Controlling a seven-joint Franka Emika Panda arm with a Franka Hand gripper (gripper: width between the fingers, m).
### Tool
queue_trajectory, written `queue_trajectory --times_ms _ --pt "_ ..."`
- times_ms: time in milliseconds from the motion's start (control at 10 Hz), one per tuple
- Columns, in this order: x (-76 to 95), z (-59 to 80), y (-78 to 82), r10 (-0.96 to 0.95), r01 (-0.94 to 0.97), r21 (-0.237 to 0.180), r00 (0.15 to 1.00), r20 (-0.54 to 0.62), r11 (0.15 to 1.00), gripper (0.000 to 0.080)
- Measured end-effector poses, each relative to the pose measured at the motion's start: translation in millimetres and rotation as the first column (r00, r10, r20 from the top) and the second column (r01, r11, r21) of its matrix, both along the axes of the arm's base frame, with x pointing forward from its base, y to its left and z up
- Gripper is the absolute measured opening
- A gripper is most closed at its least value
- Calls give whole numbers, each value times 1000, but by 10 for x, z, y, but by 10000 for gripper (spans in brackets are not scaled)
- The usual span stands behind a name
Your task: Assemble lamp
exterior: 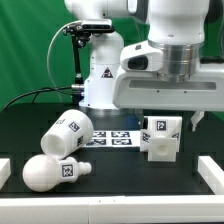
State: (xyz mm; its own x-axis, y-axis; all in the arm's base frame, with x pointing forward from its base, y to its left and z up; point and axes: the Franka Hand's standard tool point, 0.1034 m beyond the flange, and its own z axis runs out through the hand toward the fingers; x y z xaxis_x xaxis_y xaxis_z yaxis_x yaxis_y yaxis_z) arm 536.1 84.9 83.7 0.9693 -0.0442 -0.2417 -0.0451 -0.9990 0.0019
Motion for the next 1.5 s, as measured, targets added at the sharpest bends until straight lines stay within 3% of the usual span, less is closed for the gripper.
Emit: queue_trajectory --times_ms 200,400,600,700,900,1200,1500 --pt "-189 -3 71 -137 136 -16 983 -121 991 698" --pt "-160 -20 30 -98 97 -15 964 -248 995 698" --pt "-235 -86 -43 -76 80 -9 904 -421 997 698" --pt "-177 -134 -33 -65 70 -6 876 -479 998 698" --pt "-176 -220 -2 -83 92 -8 851 -518 996 698" --pt "-193 -245 -5 -77 90 -2 849 -522 996 698" --pt "-386 -418 -59 -90 100 -17 803 -589 995 698"
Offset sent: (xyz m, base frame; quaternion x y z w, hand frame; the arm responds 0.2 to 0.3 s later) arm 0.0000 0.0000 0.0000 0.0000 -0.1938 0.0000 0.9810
